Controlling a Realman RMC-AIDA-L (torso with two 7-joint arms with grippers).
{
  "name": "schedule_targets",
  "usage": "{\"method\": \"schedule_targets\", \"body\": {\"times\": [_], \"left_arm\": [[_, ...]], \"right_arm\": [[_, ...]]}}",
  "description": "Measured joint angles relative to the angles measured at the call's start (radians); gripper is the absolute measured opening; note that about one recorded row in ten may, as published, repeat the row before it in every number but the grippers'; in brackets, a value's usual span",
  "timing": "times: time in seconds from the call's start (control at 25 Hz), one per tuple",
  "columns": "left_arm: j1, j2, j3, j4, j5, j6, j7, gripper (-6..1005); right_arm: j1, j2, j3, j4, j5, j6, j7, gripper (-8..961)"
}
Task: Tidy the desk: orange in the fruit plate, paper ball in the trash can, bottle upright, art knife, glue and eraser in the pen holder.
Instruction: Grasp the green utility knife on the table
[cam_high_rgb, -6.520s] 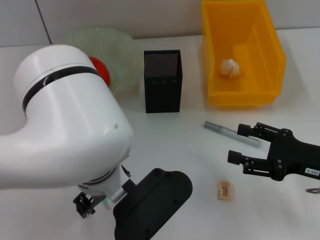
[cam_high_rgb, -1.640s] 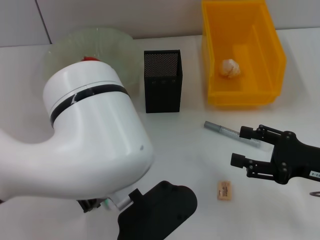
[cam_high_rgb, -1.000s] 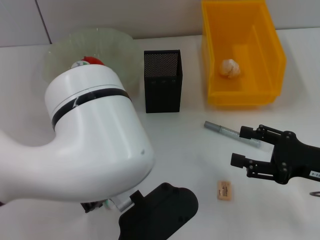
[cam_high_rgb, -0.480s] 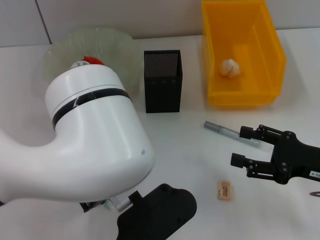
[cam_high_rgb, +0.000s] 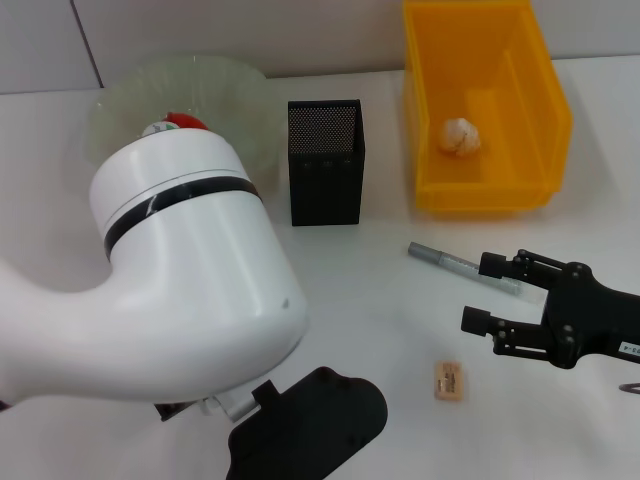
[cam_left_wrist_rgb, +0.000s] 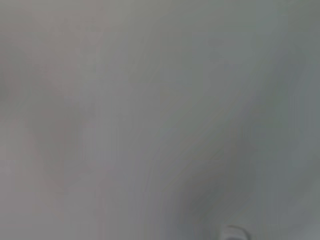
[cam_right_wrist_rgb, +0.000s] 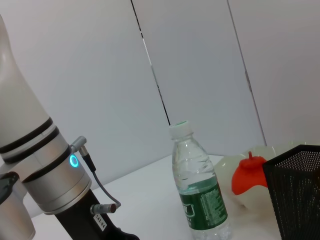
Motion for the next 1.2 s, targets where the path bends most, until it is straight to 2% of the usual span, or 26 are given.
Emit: {"method": "schedule_targets", "body": {"times": [0.6,0.84,1.04,1.16,1.2], "left_arm": [[0.001,0.0,-0.001,0.005,0.013,0.011,-0.005,52],[-0.002,0.0,-0.004,0.044,0.014,0.022,-0.05,56],[-0.013,0.0,0.025,0.041,0.016,0.025,-0.063,60],[-0.026,0.001,0.038,0.046,0.016,0.031,-0.075,256],[-0.026,0.001,0.038,0.046,0.016,0.031,-0.075,263]], "right_arm": [[0.0,-0.002,-0.001,-0.002,0.0,-0.001,0.006,831],[0.0,-0.002,-0.003,-0.004,0.001,-0.005,0.014,831],[0.001,-0.002,0.0,-0.004,0.001,-0.011,0.015,830],[0.001,-0.002,0.0,-0.004,0.003,-0.011,0.015,830],[0.001,-0.002,0.001,-0.004,0.003,-0.011,0.015,830]]}}
